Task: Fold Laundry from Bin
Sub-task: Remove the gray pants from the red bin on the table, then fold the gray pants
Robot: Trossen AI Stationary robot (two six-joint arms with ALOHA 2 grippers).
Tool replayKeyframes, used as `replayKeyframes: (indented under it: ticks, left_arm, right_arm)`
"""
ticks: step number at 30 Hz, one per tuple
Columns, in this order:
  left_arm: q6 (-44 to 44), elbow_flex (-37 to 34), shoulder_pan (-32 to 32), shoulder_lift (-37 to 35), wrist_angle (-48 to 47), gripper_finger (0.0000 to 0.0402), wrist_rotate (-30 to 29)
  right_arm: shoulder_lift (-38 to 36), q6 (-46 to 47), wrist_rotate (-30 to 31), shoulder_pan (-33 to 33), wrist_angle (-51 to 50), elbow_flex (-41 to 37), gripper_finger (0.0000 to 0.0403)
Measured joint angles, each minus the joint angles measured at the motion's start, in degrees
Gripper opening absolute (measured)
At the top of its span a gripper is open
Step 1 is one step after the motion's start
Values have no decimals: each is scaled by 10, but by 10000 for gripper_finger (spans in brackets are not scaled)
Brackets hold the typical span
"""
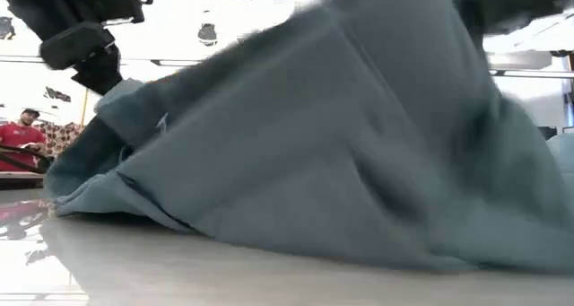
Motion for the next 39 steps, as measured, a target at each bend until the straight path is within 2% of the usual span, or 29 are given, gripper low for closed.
replayKeyframes:
  ticks: [5, 8, 11, 14, 18, 22, 25, 30, 32, 35, 39]
  left_arm:
    - [-39, 0, -20, 18, -28, 0, 5]
    - [-51, 0, -25, 18, -38, 0, 13]
    - [-64, 0, -27, 16, -74, 0, 40]
    - [-60, 0, -27, 16, -100, 3, 84]
    - [-54, 0, -27, 16, -129, 26, 136]
    - [-58, 12, -27, 16, -158, 72, 181]
    - [-58, 25, -27, 16, -160, 111, 213]
    - [-65, 57, -27, 16, -180, 155, 350]
    - [-84, 71, -27, 16, -181, 161, 377]
    - [-76, 84, -31, 16, -131, 160, 376]
    - [20, 85, -43, 48, 57, 148, 306]
  right_arm:
    - [-16, 23, -19, -14, -12, 13, 93]
    - [-30, 40, -68, -19, -28, 12, 140]
    - [-73, 54, -96, -20, -90, 19, 180]
    - [-122, 57, -76, -22, -206, 34, 200]
    - [-179, 26, 11, -26, -338, 34, 201]
    - [-219, 7, 85, -45, -365, -4, 191]
    - [-233, -10, 83, -74, -322, -49, 186]
    - [-238, -38, 70, -112, -268, -104, 185]
    - [-237, -47, 69, -123, -269, -108, 185]
    - [-237, -71, 69, -140, -264, -116, 184]
    - [-237, -105, 69, -165, -240, -138, 184]
